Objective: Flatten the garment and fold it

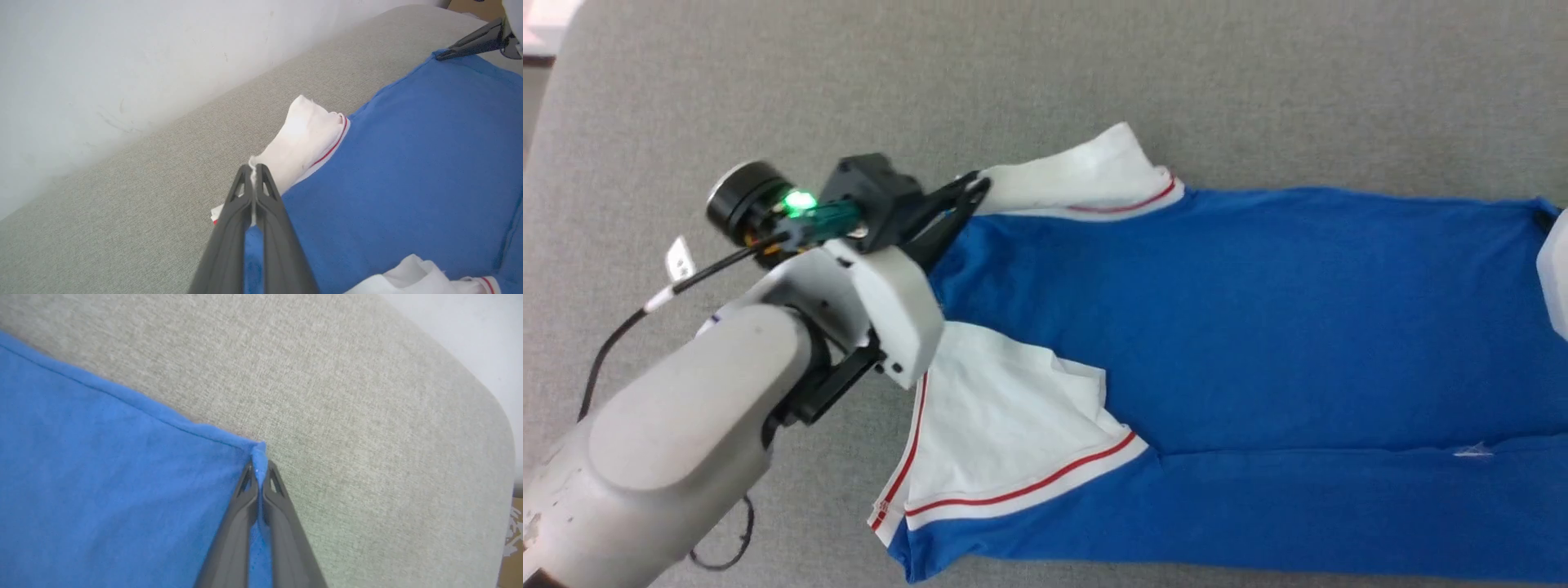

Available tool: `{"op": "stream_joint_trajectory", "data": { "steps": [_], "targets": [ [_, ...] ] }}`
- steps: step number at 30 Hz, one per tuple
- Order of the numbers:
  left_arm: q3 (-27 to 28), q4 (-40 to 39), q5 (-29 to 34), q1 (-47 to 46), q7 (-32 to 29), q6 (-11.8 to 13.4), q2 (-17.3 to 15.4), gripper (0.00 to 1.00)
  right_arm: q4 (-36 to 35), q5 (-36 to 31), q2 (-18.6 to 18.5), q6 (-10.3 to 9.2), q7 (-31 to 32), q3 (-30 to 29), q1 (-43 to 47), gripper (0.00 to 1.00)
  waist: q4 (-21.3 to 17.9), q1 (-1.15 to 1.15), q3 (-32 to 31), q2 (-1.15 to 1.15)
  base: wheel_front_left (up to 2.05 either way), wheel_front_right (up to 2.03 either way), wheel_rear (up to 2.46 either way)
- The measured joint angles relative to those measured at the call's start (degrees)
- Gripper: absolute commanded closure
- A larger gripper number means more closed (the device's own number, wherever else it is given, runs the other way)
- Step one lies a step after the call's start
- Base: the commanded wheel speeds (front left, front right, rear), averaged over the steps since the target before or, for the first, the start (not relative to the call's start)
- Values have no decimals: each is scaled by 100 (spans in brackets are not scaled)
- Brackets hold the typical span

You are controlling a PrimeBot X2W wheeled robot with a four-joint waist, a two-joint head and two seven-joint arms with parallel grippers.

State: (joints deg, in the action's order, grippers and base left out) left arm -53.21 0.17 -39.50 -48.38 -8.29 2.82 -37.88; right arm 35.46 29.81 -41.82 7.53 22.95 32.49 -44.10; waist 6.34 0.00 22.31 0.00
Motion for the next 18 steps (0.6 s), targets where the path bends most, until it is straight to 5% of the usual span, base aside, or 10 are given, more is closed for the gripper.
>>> {"op": "stream_joint_trajectory", "data": {
  "steps": [9,18],
  "targets": [
    [346,-359,-514,1122,426,668,-419,100,3,-78,136,3,-961,-700,736,100,-182,-1,-754,0,0,0,0],
    [399,-1149,-1306,2700,485,1219,-976,100,-1020,-122,332,3,-1123,-1482,2430,100,-289,-2,-1465,0,0,0,0]
  ]
}}
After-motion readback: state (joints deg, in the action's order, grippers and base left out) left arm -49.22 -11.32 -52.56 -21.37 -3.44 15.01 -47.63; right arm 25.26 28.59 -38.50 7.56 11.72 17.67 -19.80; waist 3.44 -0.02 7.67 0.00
